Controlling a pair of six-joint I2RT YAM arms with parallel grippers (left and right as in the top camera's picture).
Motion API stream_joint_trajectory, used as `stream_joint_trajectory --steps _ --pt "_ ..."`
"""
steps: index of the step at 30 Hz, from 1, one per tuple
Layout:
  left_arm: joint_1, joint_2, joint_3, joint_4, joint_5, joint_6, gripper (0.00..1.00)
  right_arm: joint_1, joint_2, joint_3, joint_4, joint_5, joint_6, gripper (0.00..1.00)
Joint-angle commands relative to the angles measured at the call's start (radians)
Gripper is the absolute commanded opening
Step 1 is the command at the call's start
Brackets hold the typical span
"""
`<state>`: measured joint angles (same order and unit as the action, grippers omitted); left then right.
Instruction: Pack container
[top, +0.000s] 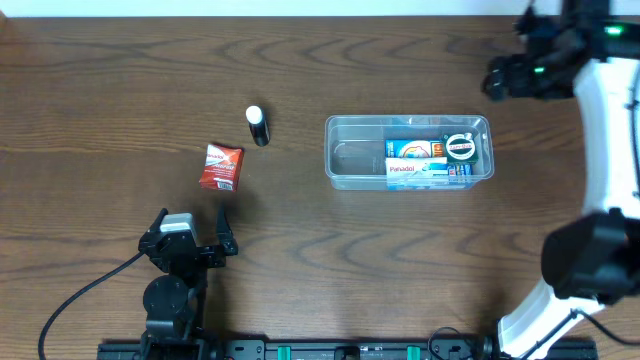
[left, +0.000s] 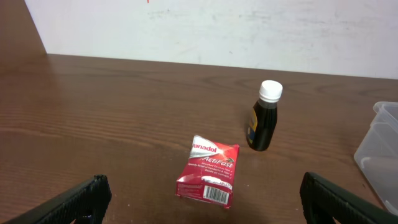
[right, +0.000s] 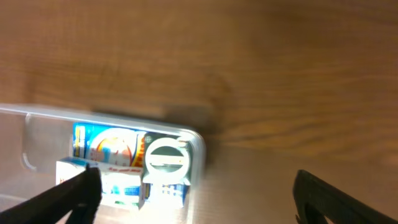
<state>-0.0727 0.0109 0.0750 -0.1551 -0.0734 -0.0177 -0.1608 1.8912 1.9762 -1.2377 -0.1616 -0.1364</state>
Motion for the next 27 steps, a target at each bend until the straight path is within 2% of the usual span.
stream_joint_trajectory --steps 1,12,27 --pt "0.006 -0.004 -0.007 -0.024 0.014 0.018 0.98 -0.081 -0.082 0.026 -0.022 0.0 0.0 0.99" --pt "0.006 -0.004 -0.007 -0.024 0.014 0.018 0.98 -0.274 -0.154 0.025 -0.114 0.0 0.0 0.99" --pt "0.006 -0.004 -0.007 -0.024 0.014 0.018 0.98 -0.288 -0.154 0.025 -0.117 0.0 0.0 0.99"
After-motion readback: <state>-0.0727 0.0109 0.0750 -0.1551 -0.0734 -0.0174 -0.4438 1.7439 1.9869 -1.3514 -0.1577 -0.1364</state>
